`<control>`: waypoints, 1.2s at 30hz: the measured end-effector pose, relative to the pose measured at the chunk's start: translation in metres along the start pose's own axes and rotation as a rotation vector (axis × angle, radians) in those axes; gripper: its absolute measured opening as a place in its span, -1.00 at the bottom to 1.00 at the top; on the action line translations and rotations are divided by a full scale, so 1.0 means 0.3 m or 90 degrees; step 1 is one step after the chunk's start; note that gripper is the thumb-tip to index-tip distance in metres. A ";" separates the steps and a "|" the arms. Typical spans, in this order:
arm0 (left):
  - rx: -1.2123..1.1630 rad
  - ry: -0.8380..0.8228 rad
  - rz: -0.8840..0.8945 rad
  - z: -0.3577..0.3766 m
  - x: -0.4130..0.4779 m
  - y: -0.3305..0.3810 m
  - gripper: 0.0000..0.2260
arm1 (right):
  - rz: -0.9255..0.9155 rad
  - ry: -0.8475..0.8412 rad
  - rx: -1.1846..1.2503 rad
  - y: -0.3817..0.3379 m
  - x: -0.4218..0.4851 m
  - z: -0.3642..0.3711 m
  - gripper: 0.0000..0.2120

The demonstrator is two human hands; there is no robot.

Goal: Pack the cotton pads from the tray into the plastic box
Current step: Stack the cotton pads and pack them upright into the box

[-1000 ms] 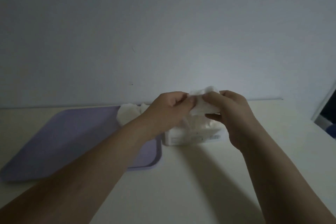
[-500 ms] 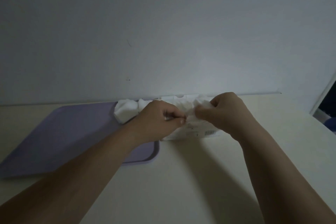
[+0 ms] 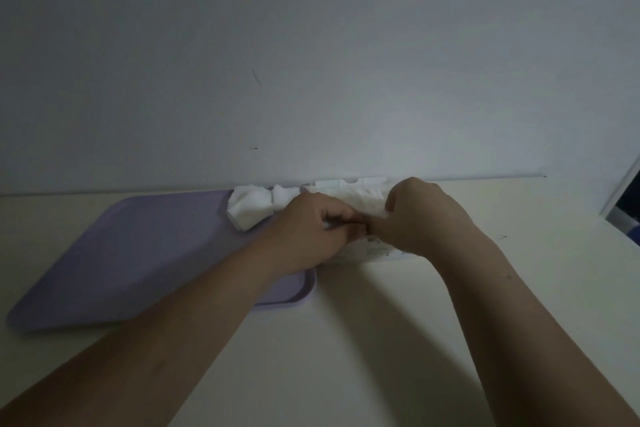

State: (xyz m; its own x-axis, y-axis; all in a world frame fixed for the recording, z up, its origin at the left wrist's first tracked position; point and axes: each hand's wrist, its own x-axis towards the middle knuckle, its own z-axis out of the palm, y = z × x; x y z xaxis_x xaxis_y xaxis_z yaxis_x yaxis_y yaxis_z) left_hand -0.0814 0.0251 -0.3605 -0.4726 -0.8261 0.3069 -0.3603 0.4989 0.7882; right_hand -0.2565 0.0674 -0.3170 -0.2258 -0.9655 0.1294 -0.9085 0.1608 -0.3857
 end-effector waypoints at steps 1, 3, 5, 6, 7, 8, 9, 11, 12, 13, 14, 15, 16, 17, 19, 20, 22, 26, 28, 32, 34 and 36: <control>0.002 0.003 0.010 0.000 0.000 -0.004 -0.89 | -0.003 -0.016 0.035 0.007 -0.008 -0.006 -0.72; 0.009 0.037 0.054 0.008 -0.001 -0.011 -0.91 | -0.009 -0.024 0.056 0.017 -0.025 -0.012 -0.72; 0.068 0.107 0.090 0.008 -0.009 -0.013 -0.91 | -0.014 0.011 0.045 0.019 -0.038 -0.004 -0.75; 0.105 0.129 0.094 0.002 -0.017 -0.014 -0.90 | -0.012 0.034 0.045 0.018 -0.042 0.000 -0.75; 0.124 0.130 0.089 -0.009 -0.029 -0.016 -0.88 | -0.007 0.052 0.049 0.019 -0.043 0.004 -0.74; 0.123 0.114 0.077 -0.019 -0.042 -0.019 -0.85 | -0.003 0.063 0.050 0.018 -0.043 0.006 -0.72; 0.116 0.091 0.066 -0.026 -0.054 -0.026 -0.81 | -0.001 0.069 0.045 0.016 -0.046 0.008 -0.71; 0.104 0.062 0.059 -0.031 -0.069 -0.039 -0.77 | -0.005 0.072 0.012 0.002 -0.050 0.021 -0.70; 0.096 0.062 0.057 -0.028 -0.072 -0.045 -0.78 | -0.013 0.070 -0.009 -0.012 -0.056 0.031 -0.70; 0.087 0.066 0.054 -0.022 -0.072 -0.052 -0.81 | -0.021 0.069 -0.025 -0.025 -0.063 0.042 -0.70; 0.084 0.070 0.052 -0.016 -0.072 -0.056 -0.85 | -0.029 0.069 -0.034 -0.037 -0.069 0.051 -0.71; 0.084 0.071 0.050 -0.011 -0.072 -0.059 -0.87 | -0.032 0.067 -0.034 -0.044 -0.072 0.057 -0.71; 0.086 0.071 0.046 -0.007 -0.073 -0.061 -0.87 | -0.029 0.065 -0.028 -0.045 -0.075 0.057 -0.71; 0.083 0.071 0.039 -0.005 -0.075 -0.063 -0.87 | -0.022 0.065 -0.023 -0.042 -0.075 0.052 -0.71; 0.075 0.074 0.035 -0.003 -0.082 -0.058 -0.87 | -0.015 0.075 -0.049 -0.036 -0.080 0.035 -0.72; 0.069 0.075 0.036 0.001 -0.082 -0.053 -0.87 | -0.018 0.094 -0.082 -0.032 -0.085 0.027 -0.73; 0.069 0.071 0.037 0.013 -0.080 -0.040 -0.85 | -0.030 0.155 -0.136 -0.032 -0.098 0.020 -0.74; 0.079 0.005 0.032 0.051 -0.071 0.003 -0.77 | -0.085 0.314 -0.051 -0.054 -0.104 0.044 -0.81; 0.061 -0.015 0.062 0.058 -0.083 0.034 -0.76 | -0.144 0.352 0.041 -0.076 -0.113 0.064 -0.85; 0.046 0.032 0.067 -0.012 -0.121 0.042 -0.58 | -0.339 0.295 0.128 -0.108 -0.142 0.084 -0.69; 0.088 0.104 0.056 -0.105 -0.129 -0.010 -0.61 | -0.372 0.243 0.179 -0.157 -0.146 0.089 -0.65; 0.177 0.169 0.019 -0.218 -0.127 -0.085 -0.69 | -0.345 0.169 0.217 -0.230 -0.142 0.112 -0.63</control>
State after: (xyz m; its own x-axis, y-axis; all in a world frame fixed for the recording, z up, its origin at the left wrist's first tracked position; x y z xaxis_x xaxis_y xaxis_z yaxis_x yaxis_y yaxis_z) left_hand -0.0016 0.0267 -0.3575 -0.2745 -0.8310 0.4837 -0.5710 0.5456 0.6133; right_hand -0.1724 0.0906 -0.3266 0.1114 -0.8018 0.5871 -0.7657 -0.4458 -0.4636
